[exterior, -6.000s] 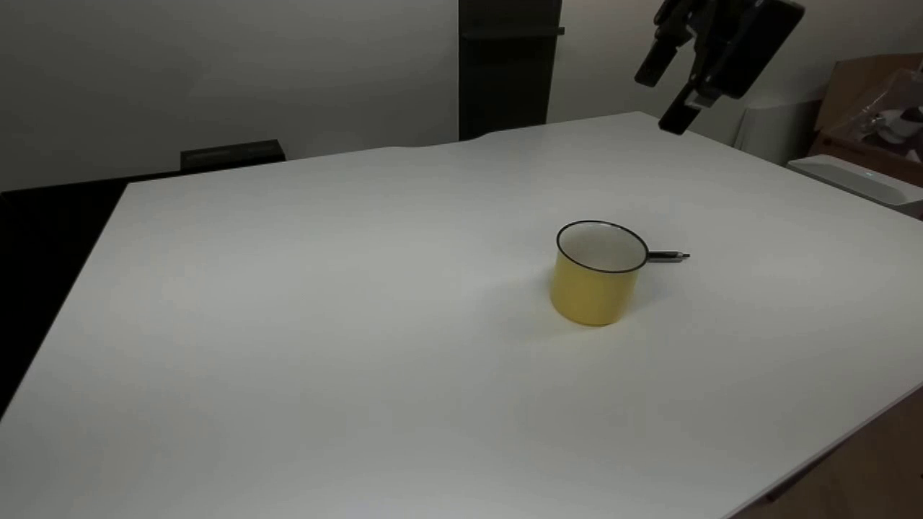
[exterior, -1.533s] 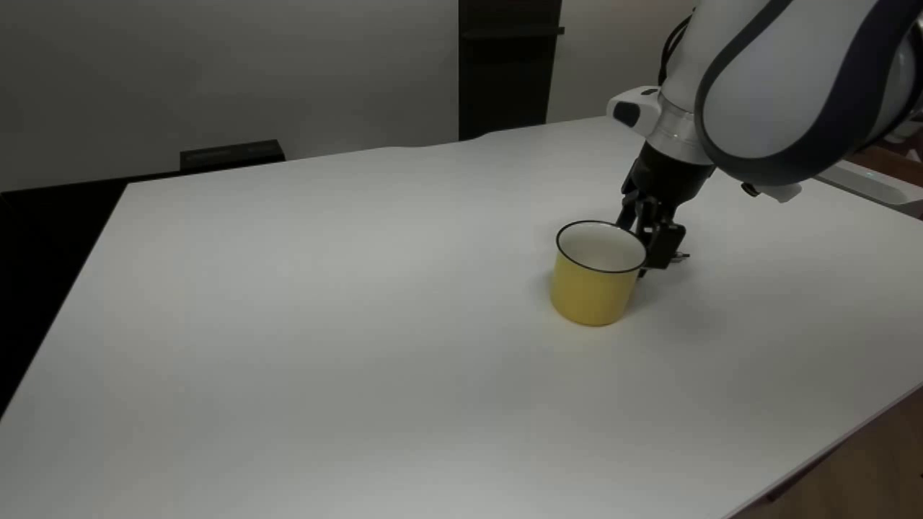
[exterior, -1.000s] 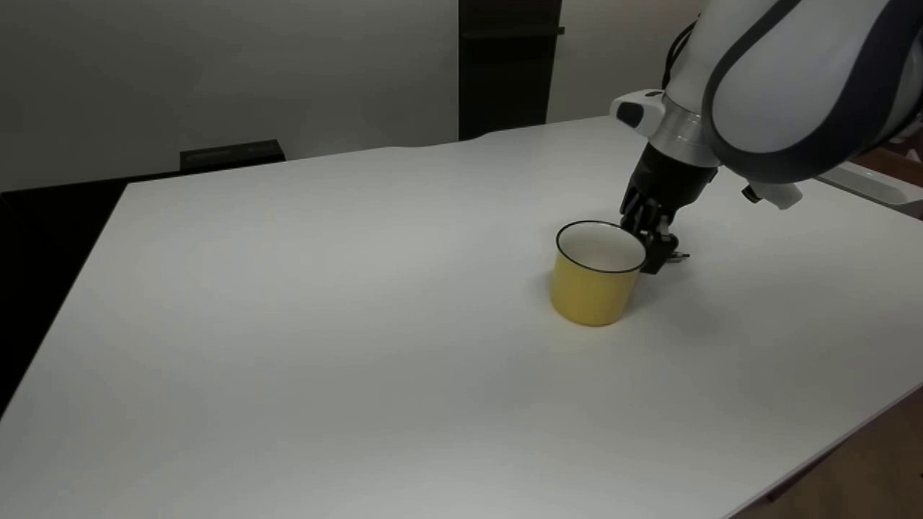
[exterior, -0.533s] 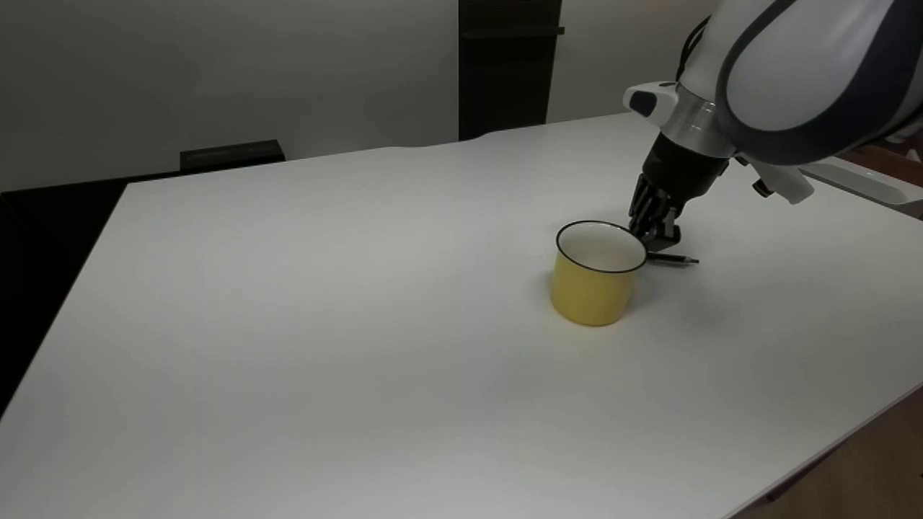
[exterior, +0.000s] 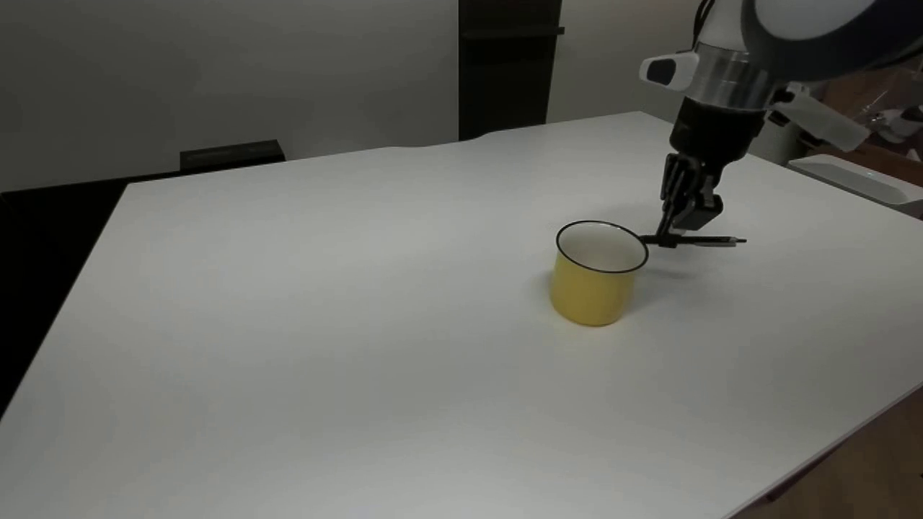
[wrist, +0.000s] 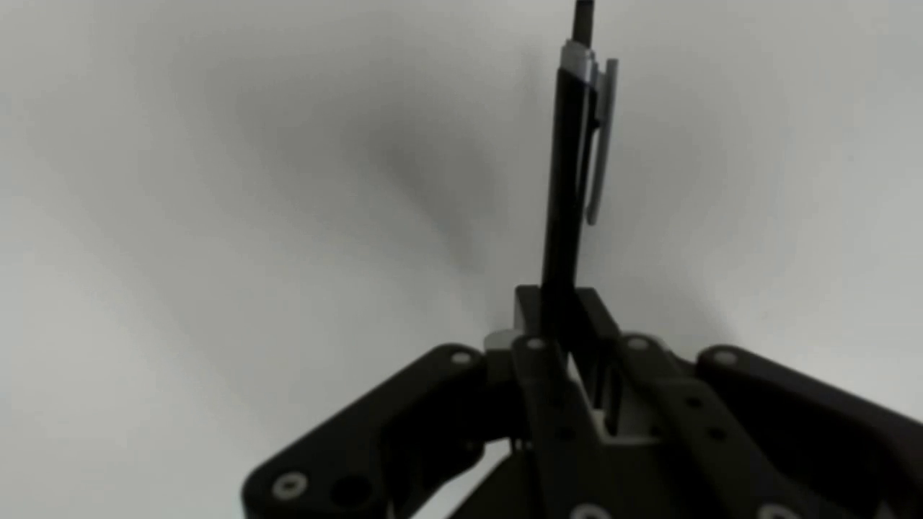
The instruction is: Put the pen in the yellow cup
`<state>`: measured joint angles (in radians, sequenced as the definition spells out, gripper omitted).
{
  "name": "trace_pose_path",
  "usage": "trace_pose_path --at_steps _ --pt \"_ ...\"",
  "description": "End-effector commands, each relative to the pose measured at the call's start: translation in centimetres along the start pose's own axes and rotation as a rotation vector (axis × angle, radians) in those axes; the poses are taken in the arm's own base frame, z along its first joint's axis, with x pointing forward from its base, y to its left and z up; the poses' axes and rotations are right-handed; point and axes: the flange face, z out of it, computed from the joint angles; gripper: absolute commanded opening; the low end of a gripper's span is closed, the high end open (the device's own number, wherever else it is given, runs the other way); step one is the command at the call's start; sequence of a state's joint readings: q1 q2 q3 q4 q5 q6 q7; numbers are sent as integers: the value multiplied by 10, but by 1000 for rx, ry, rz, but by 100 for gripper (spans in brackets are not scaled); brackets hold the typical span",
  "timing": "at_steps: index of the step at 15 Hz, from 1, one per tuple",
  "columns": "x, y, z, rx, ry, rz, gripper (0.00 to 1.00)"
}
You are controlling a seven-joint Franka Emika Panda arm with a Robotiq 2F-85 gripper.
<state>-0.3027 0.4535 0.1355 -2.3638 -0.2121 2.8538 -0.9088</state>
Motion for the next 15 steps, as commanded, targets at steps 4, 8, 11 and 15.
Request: trace_pose_path --at_steps 4,8,11,15 --pt "27 -6 -114 68 -200 -59 3" --pt "69 -10 -158 54 -293 -140 3" --pt "102 -13 -158 53 -308 -200 3" --pt "133 -16 -139 60 -315 -255 3"
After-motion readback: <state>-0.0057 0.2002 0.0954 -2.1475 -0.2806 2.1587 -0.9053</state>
